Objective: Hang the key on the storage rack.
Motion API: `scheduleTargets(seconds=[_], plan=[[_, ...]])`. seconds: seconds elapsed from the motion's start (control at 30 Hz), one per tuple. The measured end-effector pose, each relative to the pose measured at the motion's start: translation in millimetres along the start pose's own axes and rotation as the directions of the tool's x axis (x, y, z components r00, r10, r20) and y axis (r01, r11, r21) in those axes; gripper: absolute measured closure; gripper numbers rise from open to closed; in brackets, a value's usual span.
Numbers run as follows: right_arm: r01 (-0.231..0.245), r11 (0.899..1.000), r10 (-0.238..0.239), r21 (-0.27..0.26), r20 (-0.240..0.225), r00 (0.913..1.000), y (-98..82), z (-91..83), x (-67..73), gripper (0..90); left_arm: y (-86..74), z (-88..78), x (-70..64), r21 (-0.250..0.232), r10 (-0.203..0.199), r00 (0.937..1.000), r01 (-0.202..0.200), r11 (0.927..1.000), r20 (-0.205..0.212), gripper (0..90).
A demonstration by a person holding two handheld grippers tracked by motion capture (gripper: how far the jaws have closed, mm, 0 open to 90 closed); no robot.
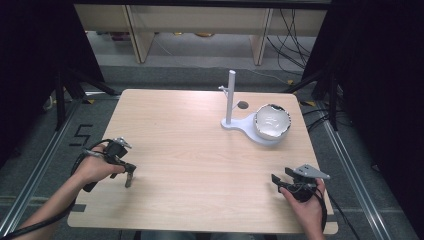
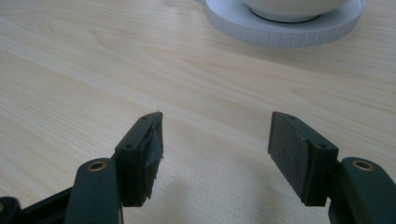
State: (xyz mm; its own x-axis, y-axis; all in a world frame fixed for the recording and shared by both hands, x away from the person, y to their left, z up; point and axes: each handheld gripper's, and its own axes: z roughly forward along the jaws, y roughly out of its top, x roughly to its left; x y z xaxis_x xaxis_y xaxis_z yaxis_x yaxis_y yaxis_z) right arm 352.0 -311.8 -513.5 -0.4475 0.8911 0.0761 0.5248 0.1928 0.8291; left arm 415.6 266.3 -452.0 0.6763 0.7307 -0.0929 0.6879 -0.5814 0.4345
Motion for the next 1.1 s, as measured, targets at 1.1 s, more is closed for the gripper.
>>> scheduleTargets(seconds=[1.1], plan=[[-0.001,1.000,0.001,-0.001,-0.003,1.0000,-0.1,-0.1,0.2,36.5,48.1,-16.6,-12.0,-0.328,-0.079,0.9947,0.053,0.9432,-0.066,89.0]])
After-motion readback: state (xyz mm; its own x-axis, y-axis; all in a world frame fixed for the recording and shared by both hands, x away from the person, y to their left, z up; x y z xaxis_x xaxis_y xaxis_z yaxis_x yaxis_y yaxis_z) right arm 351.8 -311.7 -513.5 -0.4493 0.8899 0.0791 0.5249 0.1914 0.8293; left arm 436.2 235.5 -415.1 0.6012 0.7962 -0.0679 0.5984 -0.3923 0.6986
